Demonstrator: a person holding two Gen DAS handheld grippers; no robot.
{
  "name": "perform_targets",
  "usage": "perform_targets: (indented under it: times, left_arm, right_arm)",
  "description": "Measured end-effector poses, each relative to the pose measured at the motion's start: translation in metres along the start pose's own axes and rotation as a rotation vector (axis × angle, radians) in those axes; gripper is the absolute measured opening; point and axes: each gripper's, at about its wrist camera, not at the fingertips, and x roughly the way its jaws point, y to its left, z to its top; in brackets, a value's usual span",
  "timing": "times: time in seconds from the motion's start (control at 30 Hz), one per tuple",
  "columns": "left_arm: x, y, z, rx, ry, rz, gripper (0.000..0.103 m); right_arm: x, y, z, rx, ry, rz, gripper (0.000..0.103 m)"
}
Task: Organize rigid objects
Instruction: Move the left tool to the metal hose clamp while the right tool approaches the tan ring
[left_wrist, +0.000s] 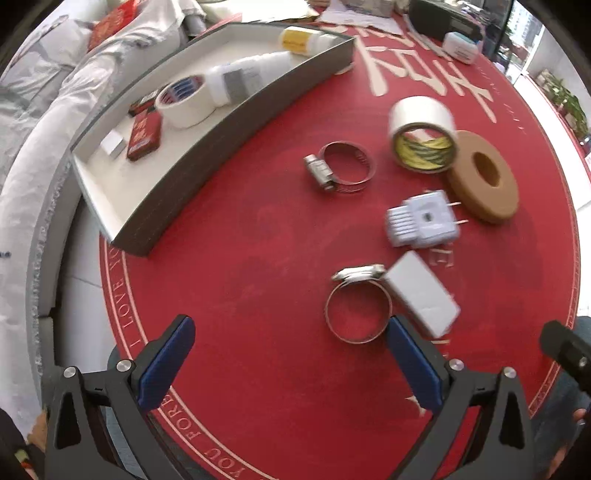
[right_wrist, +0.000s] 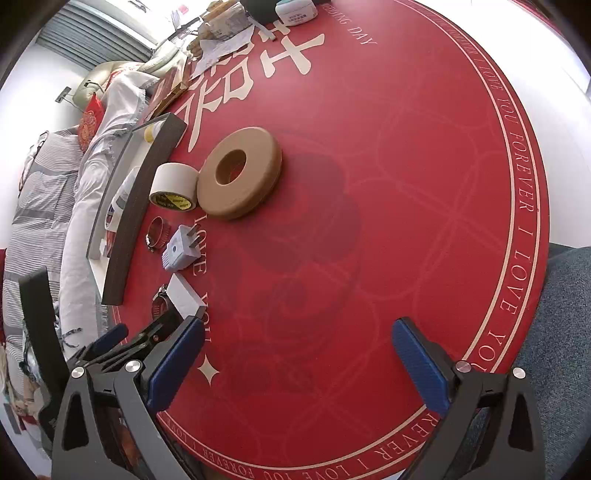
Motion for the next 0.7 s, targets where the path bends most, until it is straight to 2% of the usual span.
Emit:
perform_targets:
  times: [0.13, 0.23, 0.4, 0.47, 0.53, 0.7]
  left_arm:
    - [0.005, -0.004, 0.003, 0.009, -0.01, -0.033, 0.103]
    - [0.004, -0.003, 0.005, -0.005, -0.054, 0.016, 0.103]
    - [0.007, 0.018, 0.01, -0.07, -0.044, 0.006, 0.103]
    - [0.006, 0.015, 0.011, -0.058, -0.053, 0.019, 0.103]
    - [0.005, 0.009, 0.013, -0.042, -0.065, 0.031, 0.103]
    - [0.007, 0.002, 0.015, -0.051, -0.059, 0.015, 0.103]
  right_arm:
    - [0.0, 0.0, 0.0, -0.004, 0.001, -0.004, 0.102]
    - [0.001, 0.001, 0.001, -0.008, 0.004, -0.005, 0.102]
    - [0.003, 0.005, 0.007, -0.013, 0.022, -0.03, 0.102]
    - [0.004, 0.012, 0.016, -0.051, 0.006, -0.052, 0.102]
    - [0.006, 0.027, 0.031, -0.109, -0.021, -0.109, 0.102]
    - [0.029, 0.068, 0.064, -0.291, -0.042, -0.208, 0.102]
